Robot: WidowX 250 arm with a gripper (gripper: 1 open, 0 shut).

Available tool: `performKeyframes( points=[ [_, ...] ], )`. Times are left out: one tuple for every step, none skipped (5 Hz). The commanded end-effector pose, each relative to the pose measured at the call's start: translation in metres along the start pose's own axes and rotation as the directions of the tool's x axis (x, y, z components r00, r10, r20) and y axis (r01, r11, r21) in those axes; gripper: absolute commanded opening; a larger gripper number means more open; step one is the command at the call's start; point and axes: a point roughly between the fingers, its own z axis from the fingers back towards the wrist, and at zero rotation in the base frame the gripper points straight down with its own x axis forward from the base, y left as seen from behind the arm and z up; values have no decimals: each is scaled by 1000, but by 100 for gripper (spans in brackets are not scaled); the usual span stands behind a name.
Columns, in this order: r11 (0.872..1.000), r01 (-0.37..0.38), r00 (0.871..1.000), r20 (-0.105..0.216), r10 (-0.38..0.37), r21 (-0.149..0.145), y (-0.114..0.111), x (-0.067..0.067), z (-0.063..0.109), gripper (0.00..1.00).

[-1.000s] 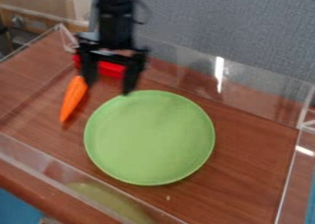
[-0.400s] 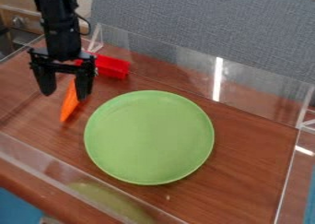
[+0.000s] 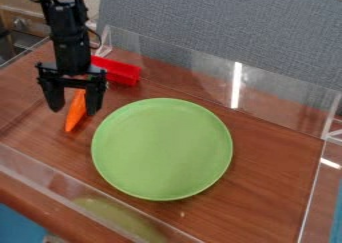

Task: Put the carrot on the right side

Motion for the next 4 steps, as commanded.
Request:
performKeyframes(
  points=[
    [1000,-22,998,56,22,9,6,12,12,100],
    [1000,-27,998,53,26,5,7,16,8,0],
    [1000,-23,998,53,23,-2,8,20,7,0],
    [1000,-4,998,59,5,-16,10,26,7,100]
  ],
)
